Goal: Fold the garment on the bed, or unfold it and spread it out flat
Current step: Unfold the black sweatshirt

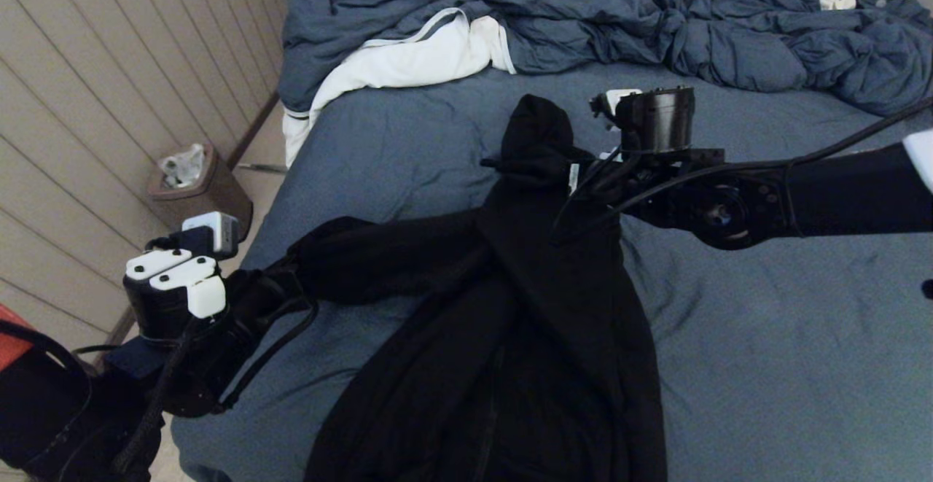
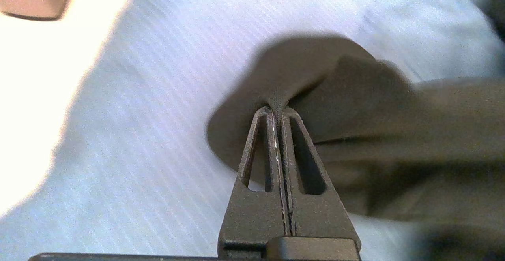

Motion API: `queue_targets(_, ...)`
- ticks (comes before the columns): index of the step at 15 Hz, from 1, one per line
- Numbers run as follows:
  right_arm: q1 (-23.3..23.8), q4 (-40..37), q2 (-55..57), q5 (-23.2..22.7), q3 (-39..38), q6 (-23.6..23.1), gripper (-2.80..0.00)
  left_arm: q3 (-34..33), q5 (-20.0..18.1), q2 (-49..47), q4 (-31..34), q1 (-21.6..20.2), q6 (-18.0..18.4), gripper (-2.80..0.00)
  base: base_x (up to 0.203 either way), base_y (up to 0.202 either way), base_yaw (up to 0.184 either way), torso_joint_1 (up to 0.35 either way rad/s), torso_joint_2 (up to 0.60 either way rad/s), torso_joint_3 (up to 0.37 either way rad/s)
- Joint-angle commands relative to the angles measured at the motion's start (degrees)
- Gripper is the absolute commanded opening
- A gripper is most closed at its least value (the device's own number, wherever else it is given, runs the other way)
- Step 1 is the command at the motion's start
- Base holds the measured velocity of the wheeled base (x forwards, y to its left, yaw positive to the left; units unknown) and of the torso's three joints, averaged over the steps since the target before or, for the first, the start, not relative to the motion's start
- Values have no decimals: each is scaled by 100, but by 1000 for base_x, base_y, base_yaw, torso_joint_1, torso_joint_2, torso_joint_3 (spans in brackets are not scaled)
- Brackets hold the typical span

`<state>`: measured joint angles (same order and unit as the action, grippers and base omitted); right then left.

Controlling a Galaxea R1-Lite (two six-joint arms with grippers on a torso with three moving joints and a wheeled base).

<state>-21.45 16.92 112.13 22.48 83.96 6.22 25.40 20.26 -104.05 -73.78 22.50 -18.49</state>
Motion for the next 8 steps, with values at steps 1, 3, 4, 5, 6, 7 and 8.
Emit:
queue_targets(1, 153, 13, -77, 20, -38, 2, -280, 445, -112, 2, 253, -483, -14, -280, 0, 0, 0, 0, 0, 0)
queue_targets(3, 211, 13, -60, 2, -32, 2, -280, 1031, -364, -47, 760, -1093, -17, -280, 0, 0, 0, 0, 0, 0)
queue_targets(4, 220, 13, -51, 2, -11, 2, -280, 1281, -515, -86, 996, -1408, -20, -280, 0, 0, 0, 0, 0, 0)
queue_targets(5, 268, 13, -42, -4, 9, 2, -280, 1489, -657, -123, 1169, -1668, -22, -280, 0, 0, 0, 0, 0, 0)
queue_targets(6, 342, 13, -34, -13, 33, -5, -280, 1653, -753, -151, 1283, -1920, -22, -280, 0, 0, 0, 0, 0, 0)
queue_targets(7, 406, 21, -49, -13, 49, 1, -280, 1802, -802, -162, 1354, -2151, -20, -280, 0, 0, 0, 0, 0, 0)
queue_targets(8, 509, 22, -69, -8, 56, 8, -280, 1937, -821, -166, 1416, -2348, -16, -280, 0, 0, 0, 0, 0, 0)
